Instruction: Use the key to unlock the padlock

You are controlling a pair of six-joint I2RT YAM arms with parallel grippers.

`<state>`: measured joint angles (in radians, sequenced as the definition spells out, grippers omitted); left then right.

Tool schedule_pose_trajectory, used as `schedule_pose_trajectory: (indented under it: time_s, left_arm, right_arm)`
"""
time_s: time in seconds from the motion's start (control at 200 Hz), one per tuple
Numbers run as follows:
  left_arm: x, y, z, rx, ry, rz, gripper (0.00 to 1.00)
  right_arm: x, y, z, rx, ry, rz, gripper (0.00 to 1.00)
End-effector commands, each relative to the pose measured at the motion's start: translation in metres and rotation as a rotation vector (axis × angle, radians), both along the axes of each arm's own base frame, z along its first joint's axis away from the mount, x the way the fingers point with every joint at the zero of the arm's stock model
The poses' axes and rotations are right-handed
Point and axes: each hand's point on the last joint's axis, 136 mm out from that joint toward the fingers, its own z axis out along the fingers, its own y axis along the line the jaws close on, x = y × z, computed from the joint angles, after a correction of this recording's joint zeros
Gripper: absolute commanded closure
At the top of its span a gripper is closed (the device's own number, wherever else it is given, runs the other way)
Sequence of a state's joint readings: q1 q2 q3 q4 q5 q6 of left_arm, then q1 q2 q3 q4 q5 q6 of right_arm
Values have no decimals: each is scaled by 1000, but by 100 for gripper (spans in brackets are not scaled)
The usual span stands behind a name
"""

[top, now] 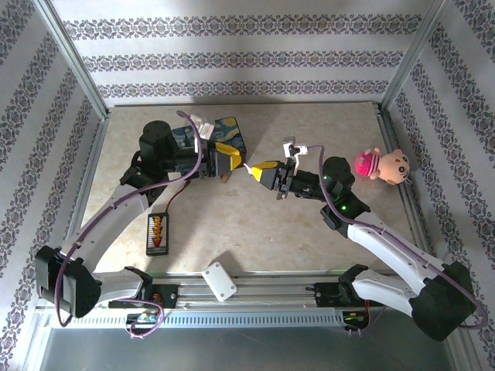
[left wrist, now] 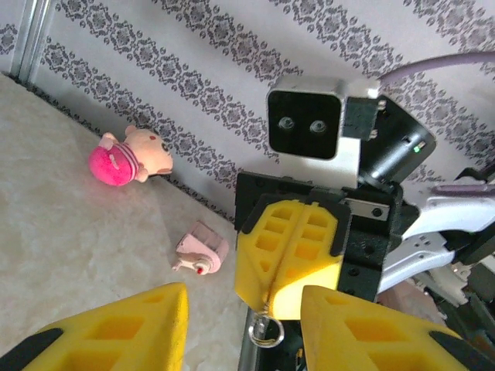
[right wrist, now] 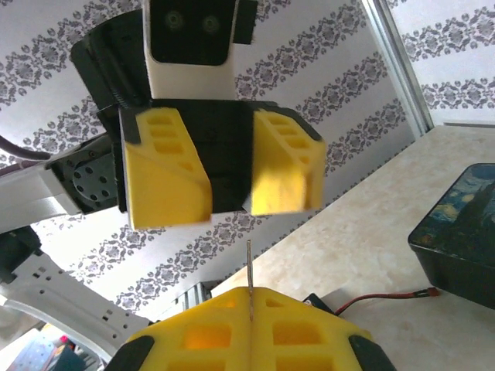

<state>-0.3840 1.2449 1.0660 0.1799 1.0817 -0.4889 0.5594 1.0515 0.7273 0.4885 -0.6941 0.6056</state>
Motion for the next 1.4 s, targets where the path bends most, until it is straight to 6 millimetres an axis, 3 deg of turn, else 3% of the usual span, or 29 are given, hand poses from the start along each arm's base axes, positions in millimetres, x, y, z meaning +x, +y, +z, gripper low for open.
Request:
schedule_pose_trajectory:
  time_s: [0.0,0.27,0.68,0.775,1.394]
  left_arm:
    - [-13,1,18,-60,-52,-63,60]
    - [-7,-1,10,-55,-46,-66,52]
    - [-6,-9,7,-122,4,-159,61]
    - [-4,-10,3,-119,21,-163,68]
    - [-3,-12,-4,-110,69,-188,74]
  right_arm:
    - [3,-6,7,15,-34,-37,100]
    - [1,-3,10,25,-28,-16,100]
    - [-1,-1,12,31,-31,-9,100]
    - [-1,0,11,31,-29,-7,100]
    - [0,1,12,40,-26,-6,100]
